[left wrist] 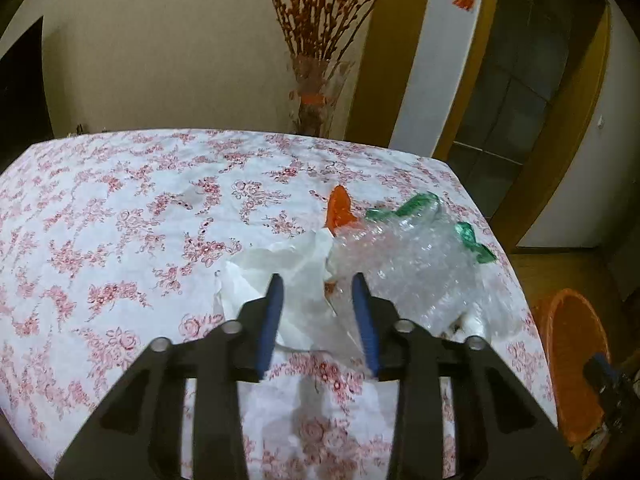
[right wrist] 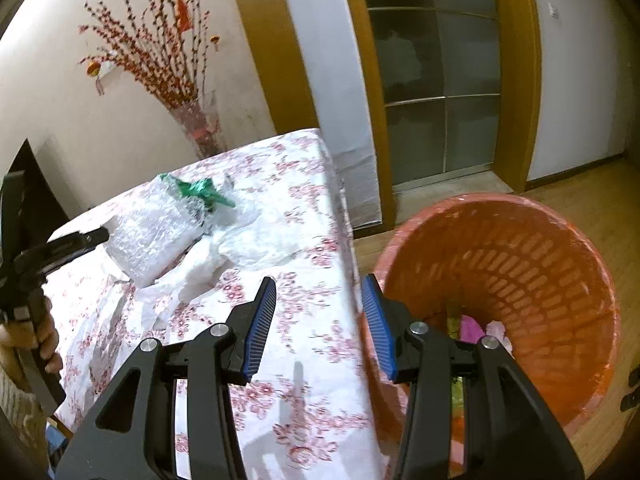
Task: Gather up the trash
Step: 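Grasp the white tissue with the left tool while the right tool grasps a clear plastic bag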
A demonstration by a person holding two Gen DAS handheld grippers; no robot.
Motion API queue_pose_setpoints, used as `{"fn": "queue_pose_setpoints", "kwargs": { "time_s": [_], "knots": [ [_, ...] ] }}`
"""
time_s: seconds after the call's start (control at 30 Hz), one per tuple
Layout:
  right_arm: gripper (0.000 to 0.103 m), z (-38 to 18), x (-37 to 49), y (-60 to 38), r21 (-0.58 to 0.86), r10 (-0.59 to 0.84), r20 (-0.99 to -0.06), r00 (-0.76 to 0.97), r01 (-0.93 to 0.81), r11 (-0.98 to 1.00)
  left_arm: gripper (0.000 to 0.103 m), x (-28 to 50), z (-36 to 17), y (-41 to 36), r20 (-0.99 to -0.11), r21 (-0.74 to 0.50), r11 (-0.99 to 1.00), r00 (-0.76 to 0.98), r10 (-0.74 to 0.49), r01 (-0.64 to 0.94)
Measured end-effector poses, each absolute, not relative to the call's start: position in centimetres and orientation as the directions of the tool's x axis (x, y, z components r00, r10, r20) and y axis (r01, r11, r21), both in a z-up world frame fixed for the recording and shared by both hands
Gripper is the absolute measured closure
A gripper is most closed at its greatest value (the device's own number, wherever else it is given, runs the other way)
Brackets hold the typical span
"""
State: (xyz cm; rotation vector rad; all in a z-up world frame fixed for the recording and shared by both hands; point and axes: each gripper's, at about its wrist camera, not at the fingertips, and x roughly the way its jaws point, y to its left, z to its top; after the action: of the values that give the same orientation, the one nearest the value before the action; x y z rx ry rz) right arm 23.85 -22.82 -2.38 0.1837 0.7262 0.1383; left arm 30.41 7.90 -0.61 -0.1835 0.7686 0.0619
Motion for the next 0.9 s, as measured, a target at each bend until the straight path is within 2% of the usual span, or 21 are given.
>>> {"fn": "queue_pose_setpoints", "kwargs": {
  "time_s": [0.1,0.2,0.5,0.7,0.9],
  "knots": [
    [0.057,-2.7,24.2,-21.9,0.203,0.197,-0.653,0.731,-0.081,0.976,0.081,31.1,-0.9,8.8,-0.701,-0.163,0.978,0.713,-0.02,-0.134],
    [0.057,-3.0,24.4,-21.0,0.2,0.206,-0.66,0.723,-0.096,0.975,0.082,31.5,-1.2,8.9,-0.708,-0.152,0.979,0.706,-0.014,-0.133],
    [0.057,-2.8,25.3,-17.9,0.216,0.262,-0.664,0.7,-0.156,0.964,0.092,30.9,-1.3,9.5,-0.695,-0.094,0.987,0.718,0.031,-0.133],
    [0.057,-3.1,27.4,-14.4,0.243,0.311,-0.677,0.667,-0.196,0.95,0.093,28.8,0.0,12.5,-0.671,-0.088,0.983,0.739,0.062,-0.162],
    [0.057,-4.6,30.5,-11.1,0.275,0.309,-0.727,0.613,-0.153,0.949,0.093,27.1,1.2,15.0,-0.654,-0.088,0.979,0.752,0.084,-0.186]
  ]
}}
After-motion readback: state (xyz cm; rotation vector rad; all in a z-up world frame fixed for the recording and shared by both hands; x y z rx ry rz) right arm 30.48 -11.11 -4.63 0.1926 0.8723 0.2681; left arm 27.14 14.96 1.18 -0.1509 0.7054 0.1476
